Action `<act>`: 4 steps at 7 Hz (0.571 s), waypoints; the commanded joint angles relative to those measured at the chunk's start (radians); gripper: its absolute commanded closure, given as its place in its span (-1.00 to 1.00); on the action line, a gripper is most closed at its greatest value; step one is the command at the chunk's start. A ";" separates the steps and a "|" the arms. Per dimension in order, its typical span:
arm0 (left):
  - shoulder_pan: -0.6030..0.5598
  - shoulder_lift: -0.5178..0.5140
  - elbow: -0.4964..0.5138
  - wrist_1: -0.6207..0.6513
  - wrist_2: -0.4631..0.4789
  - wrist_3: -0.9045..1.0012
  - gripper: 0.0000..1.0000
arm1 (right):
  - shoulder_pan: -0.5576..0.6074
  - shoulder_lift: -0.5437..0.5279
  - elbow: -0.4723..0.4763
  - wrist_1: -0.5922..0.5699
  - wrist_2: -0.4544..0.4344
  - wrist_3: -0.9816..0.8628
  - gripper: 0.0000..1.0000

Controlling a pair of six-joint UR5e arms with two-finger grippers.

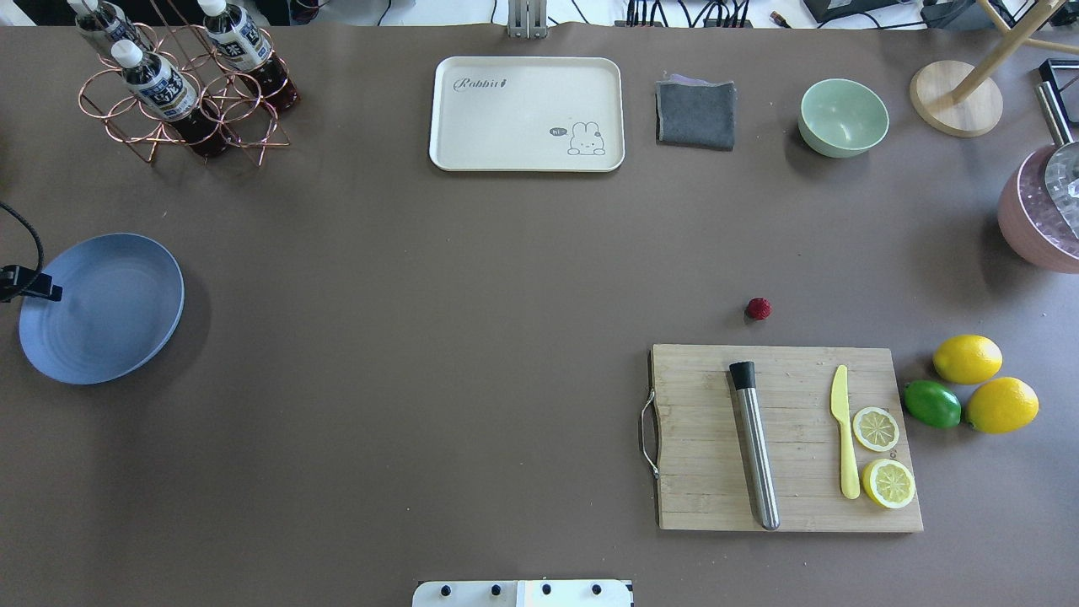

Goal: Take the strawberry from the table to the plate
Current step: 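Move the left gripper to the blue plate's rim and grip it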

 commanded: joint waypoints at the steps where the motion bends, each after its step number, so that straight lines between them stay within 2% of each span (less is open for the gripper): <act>1: 0.004 -0.003 -0.001 -0.020 -0.003 -0.043 0.93 | 0.000 0.000 0.001 0.000 0.000 0.000 -1.00; 3: 0.004 -0.009 -0.011 -0.017 -0.012 -0.044 1.00 | 0.000 0.002 0.002 0.000 0.000 0.002 -1.00; 4: 0.004 -0.031 -0.015 -0.008 -0.099 -0.048 1.00 | 0.000 0.014 0.013 0.000 0.000 0.003 -1.00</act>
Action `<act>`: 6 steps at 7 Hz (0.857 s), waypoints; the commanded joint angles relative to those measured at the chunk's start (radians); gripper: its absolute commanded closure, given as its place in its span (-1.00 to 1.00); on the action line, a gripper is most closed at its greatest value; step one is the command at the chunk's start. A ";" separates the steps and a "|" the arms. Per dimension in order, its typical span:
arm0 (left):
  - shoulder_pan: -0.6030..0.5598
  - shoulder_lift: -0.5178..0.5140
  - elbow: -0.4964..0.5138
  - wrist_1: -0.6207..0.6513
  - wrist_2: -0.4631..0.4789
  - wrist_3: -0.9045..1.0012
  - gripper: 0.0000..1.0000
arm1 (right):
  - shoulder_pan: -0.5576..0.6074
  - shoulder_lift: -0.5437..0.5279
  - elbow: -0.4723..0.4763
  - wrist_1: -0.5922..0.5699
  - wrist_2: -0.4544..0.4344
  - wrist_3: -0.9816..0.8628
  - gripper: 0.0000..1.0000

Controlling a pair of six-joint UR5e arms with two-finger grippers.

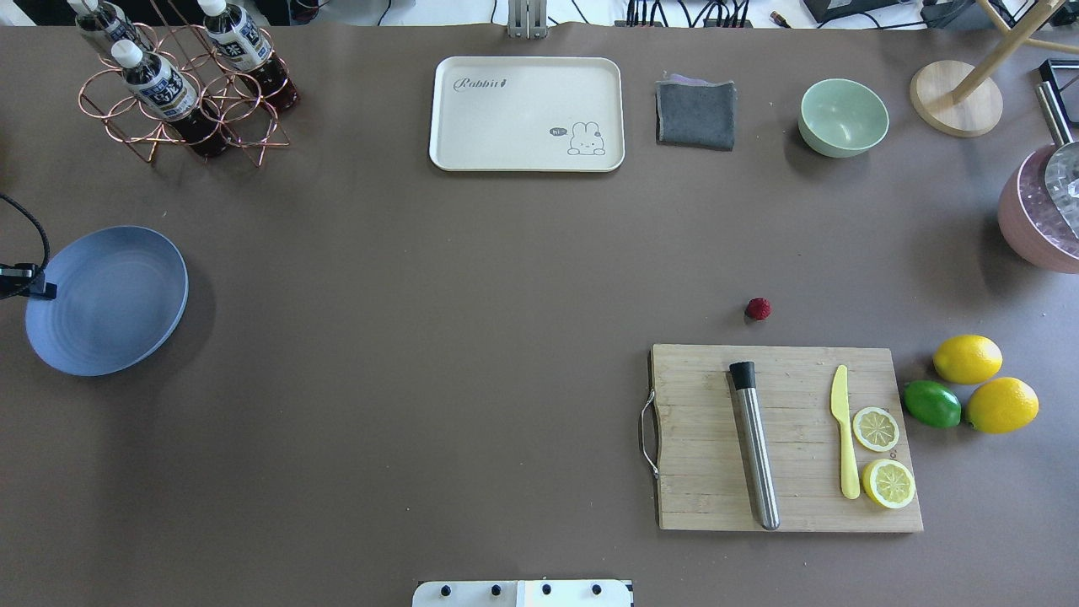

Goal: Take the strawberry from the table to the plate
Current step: 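Move the left gripper to the blue plate's rim and grip it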

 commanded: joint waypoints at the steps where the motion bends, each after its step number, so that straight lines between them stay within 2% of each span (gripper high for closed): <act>1: -0.002 -0.031 -0.030 0.006 -0.108 -0.094 1.00 | 0.000 0.029 0.010 0.000 0.002 0.004 -1.00; 3: 0.041 -0.054 -0.170 0.006 -0.093 -0.354 1.00 | -0.046 0.081 0.010 0.000 0.028 0.134 -1.00; 4: 0.135 -0.059 -0.254 0.042 -0.006 -0.480 1.00 | -0.086 0.106 0.010 0.000 0.028 0.182 -1.00; 5: 0.238 -0.098 -0.390 0.205 0.072 -0.566 1.00 | -0.116 0.130 0.011 0.002 0.028 0.232 -1.00; 6: 0.323 -0.196 -0.503 0.410 0.181 -0.629 1.00 | -0.164 0.141 0.029 0.002 0.025 0.277 -1.00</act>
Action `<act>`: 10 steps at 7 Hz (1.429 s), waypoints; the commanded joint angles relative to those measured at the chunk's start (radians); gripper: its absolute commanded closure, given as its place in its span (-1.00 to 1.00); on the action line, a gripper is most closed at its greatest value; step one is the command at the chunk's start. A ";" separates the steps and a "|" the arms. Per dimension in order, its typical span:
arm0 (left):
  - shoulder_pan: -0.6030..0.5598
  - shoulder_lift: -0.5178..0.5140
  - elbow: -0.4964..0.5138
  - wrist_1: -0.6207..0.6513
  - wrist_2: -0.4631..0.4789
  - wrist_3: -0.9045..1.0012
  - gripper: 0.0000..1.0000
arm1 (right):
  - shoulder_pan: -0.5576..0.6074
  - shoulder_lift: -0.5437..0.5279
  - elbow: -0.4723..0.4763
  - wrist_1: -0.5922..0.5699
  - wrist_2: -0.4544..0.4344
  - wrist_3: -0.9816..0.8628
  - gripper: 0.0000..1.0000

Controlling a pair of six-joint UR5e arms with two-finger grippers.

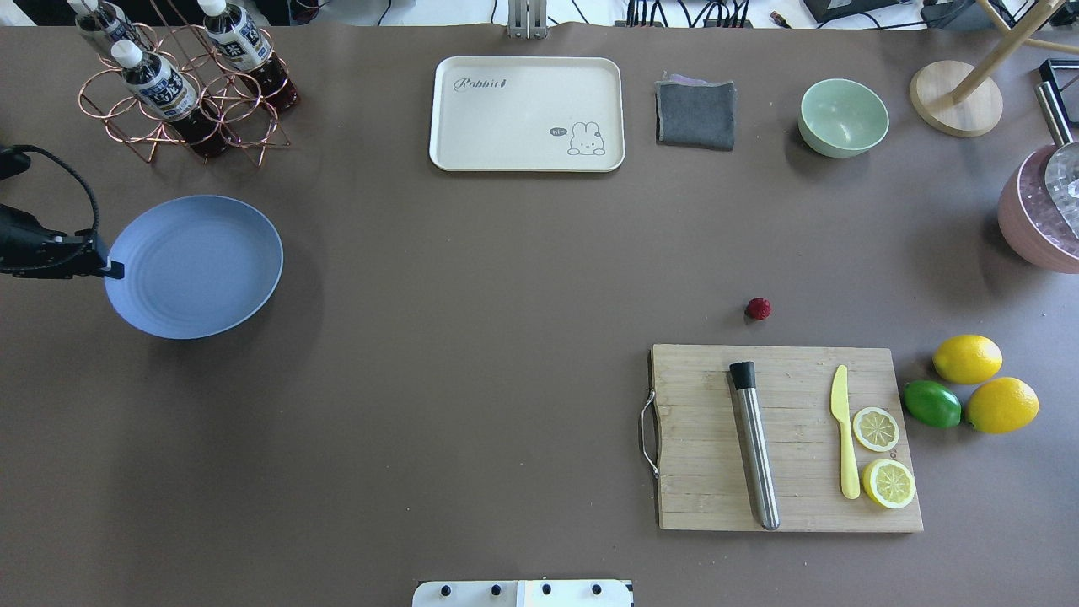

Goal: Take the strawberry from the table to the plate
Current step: 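Move the left gripper to the blue plate's rim and grip it, then slide the blue plate toward the strawberry with left gripper while right gripper reaches down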

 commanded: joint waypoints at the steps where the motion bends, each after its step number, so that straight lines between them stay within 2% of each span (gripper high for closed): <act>1: 0.232 -0.181 -0.165 0.314 0.229 -0.201 1.00 | -0.109 0.040 0.030 0.001 -0.010 0.126 -1.00; 3: 0.421 -0.368 -0.149 0.459 0.407 -0.324 1.00 | -0.230 0.094 0.033 0.017 -0.019 0.240 -1.00; 4: 0.473 -0.397 -0.143 0.460 0.450 -0.381 1.00 | -0.331 0.105 0.030 0.143 -0.086 0.442 -1.00; 5: 0.501 -0.415 -0.130 0.460 0.477 -0.392 1.00 | -0.455 0.105 0.009 0.312 -0.167 0.651 -1.00; 6: 0.518 -0.446 -0.076 0.454 0.484 -0.392 1.00 | -0.579 0.120 -0.026 0.421 -0.265 0.805 -1.00; 7: 0.521 -0.457 -0.058 0.449 0.486 -0.406 1.00 | -0.650 0.169 -0.083 0.462 -0.328 0.885 -1.00; 8: 0.523 -0.457 -0.050 0.446 0.486 -0.407 1.00 | -0.680 0.201 -0.137 0.476 -0.353 0.897 -1.00; 10: 0.511 -0.446 -0.059 0.435 0.480 -0.397 1.00 | -0.708 0.201 -0.162 0.510 -0.361 0.900 -1.00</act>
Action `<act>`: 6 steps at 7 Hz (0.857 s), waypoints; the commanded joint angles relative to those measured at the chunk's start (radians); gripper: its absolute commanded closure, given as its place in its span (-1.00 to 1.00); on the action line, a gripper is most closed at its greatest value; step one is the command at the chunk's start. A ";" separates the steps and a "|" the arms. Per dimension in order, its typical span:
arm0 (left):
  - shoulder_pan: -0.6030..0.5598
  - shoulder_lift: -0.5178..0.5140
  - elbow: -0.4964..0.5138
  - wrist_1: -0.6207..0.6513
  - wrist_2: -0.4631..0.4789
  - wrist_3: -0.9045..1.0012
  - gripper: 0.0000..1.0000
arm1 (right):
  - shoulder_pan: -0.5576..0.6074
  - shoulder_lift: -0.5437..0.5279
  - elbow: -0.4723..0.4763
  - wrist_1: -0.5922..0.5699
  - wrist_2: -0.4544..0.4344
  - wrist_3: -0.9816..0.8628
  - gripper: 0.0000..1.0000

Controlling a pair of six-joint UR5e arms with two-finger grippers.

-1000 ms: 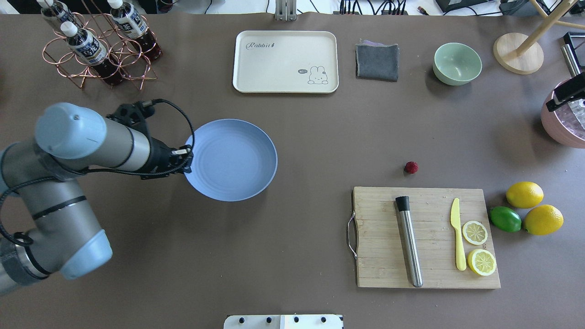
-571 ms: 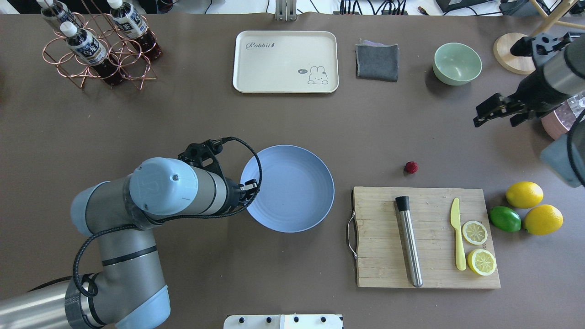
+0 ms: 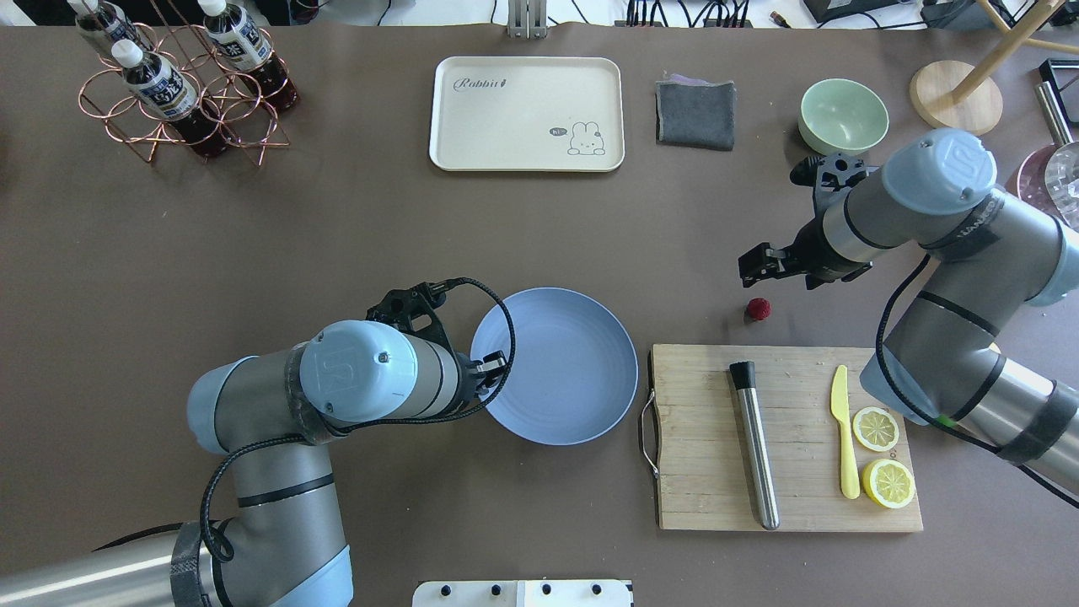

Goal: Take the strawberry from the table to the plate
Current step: 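Slide the blue plate toward the strawberry with left gripper while right gripper reaches down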

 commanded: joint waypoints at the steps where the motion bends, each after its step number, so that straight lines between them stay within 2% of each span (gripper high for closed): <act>1: -0.017 0.008 -0.005 -0.005 -0.007 0.013 1.00 | -0.028 0.005 -0.016 0.018 -0.009 0.009 -1.00; 2: -0.033 0.018 -0.005 -0.010 -0.011 0.045 1.00 | -0.031 0.000 -0.013 0.020 -0.007 0.010 -1.00; 3: -0.034 0.027 -0.005 -0.010 -0.010 0.048 -0.48 | -0.031 -0.006 -0.009 0.020 -0.007 0.012 -0.94; 4: -0.034 0.027 -0.005 -0.010 -0.008 0.039 -0.94 | -0.032 -0.007 -0.004 0.020 -0.006 0.026 -0.53; 5: -0.034 0.027 -0.006 -0.010 -0.007 0.037 -0.95 | -0.040 0.000 -0.001 0.020 -0.004 0.067 0.17; 6: -0.034 0.030 -0.008 -0.010 -0.005 0.037 -0.95 | -0.043 0.006 -0.010 0.018 -0.001 0.054 0.68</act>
